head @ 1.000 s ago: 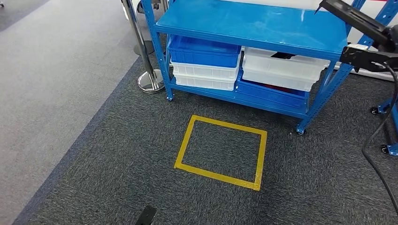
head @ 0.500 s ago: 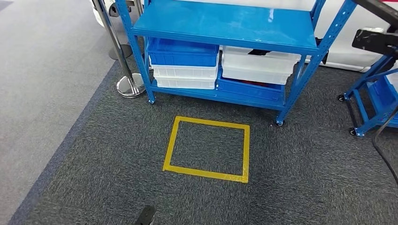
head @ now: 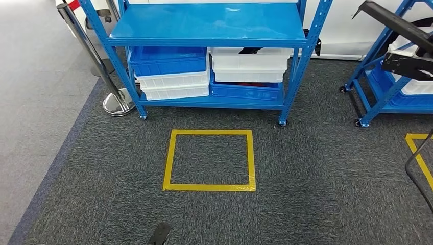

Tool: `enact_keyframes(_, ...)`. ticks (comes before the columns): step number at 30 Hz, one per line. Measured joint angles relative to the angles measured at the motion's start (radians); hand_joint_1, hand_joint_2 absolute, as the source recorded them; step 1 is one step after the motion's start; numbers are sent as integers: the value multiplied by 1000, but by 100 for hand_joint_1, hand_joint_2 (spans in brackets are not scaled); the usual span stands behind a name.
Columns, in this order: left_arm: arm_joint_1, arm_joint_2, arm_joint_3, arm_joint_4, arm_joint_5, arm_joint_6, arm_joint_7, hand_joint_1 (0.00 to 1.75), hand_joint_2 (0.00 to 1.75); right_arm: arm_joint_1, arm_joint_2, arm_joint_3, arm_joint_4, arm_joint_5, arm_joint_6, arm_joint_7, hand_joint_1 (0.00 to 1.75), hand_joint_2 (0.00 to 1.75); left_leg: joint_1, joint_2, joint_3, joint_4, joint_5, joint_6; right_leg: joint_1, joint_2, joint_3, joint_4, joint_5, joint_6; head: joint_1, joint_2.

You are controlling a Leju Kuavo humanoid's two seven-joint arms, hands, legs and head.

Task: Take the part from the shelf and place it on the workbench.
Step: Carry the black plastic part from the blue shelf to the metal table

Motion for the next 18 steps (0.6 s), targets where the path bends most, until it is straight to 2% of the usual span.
enact_keyframes(1, 1, 0, 1, 0, 0, 2, -1, 0, 0, 14, 0, 1, -1, -2, -10, 0, 175, 175, -1, -3, -1, 4, 10, 4, 2, 11, 0, 0, 1, 0, 0, 0)
enact_keyframes(2, 1, 0, 2, 0, 0, 3, -2, 0, 0, 28, 1, 1, -2, -3, -21, 1, 175, 175, -2, -7, 15, -31, 37, 11, 5, 22, 0, 0, 2, -1, 0, 0)
enact_keyframes(3, 1, 1, 3, 0, 0, 4, -4, 0, 0, 42, 2, 1, -3, -3, -33, 2, 175, 175, -3, -20, 45, -98, 76, 22, 7, 34, 0, 0, 3, 0, 0, 0)
enact_keyframes(5, 3, 5, 6, 0, 0, 6, -7, 0, 0, 62, 3, 2, -5, -3, -54, 7, 175, 175, -5, -69, 104, -225, 131, 46, 7, 53, -2, 0, 8, 5, 0, 0)
enact_keyframes(6, 5, 8, 8, 0, 0, 6, -7, 0, 0, 71, 3, 2, -5, -3, -61, 9, 175, 175, -8, -87, 119, -261, 142, 54, 2, 62, -5, -1, 11, 11, 0, 0)
enact_keyframes(7, 6, 9, 9, 0, 0, 5, -7, 0, 0, 79, 2, 2, -4, -3, -65, 11, 175, 175, -9, -94, 125, -274, 143, 57, -3, 72, -9, -3, 16, 18, 0, 0)
enact_keyframes(8, 8, 9, 10, 0, 0, 4, -6, 0, 0, 87, 0, 1, -4, -4, -67, 11, 175, 175, -12, -86, 128, -284, 147, 56, -7, 82, -11, -8, 22, 27, 0, 0)
enact_keyframes(9, 8, 9, 12, 0, 0, 4, -6, 0, 0, 96, -5, 0, -4, -6, -69, 11, 175, 175, -11, -74, 133, -299, 152, 54, -10, 83, -13, -11, 25, 33, 0, 0)
enact_keyframes(10, 8, 10, 12, 0, 0, 3, -6, 0, 0, 103, -11, -1, -4, -8, -73, 9, 175, 175, -9, -63, 138, -315, 160, 54, -8, 69, -18, -8, 21, 37, 0, 0)
enact_keyframes(11, 9, 10, 13, 0, 0, 3, -6, 0, 0, 108, -17, -2, -4, -11, -77, 8, 175, 175, -7, -51, 142, -331, 168, 53, -5, 46, -29, 12, 6, 40, 0, 0)
enact_keyframes(13, 12, 10, 14, 0, 0, 2, -6, 0, 0, 115, -25, -4, -3, -15, -85, 5, 175, 175, -6, -29, 144, -344, 177, 55, -2, -3, -75, 110, -53, 44, 0, 0)
enact_keyframes(14, 14, 10, 14, 0, 0, 1, -7, 0, 0, 121, -28, -4, -3, -17, -87, 4, 175, 175, -6, -16, 142, -343, 178, 55, -3, -12, -103, 174, -83, 48, 0, 0)
enact_keyframes(15, 16, 10, 14, 0, 0, 0, -7, 0, 0, 132, -32, -4, -2, -19, -87, 3, 175, 175, -6, -5, 140, -341, 177, 54, -4, -16, -121, 220, -97, 53, 0, 0)
enact_keyframes(16, 17, 9, 14, 0, -1, -3, -9, 0, 0, 145, -40, -5, -3, -21, -88, 3, 175, 175, -5, 7, 138, -338, 176, 53, -5, -19, -122, 233, -95, 57, 0, 0)
enact_keyframes(17, 17, 8, 14, 0, -2, -5, -10, 0, 0, 161, -50, -7, -5, -24, -90, 3, 175, 175, -4, 17, 136, -333, 173, 51, -7, -25, -102, 205, -75, 61, 0, 0)
enact_keyframes(18, 17, 6, 14, 0, -4, -6, -11, 0, 0, 176, -61, -10, -8, -26, -93, 3, 175, 175, -3, 26, 134, -326, 169, 47, -8, -37, -64, 144, -46, 64, 0, 0)
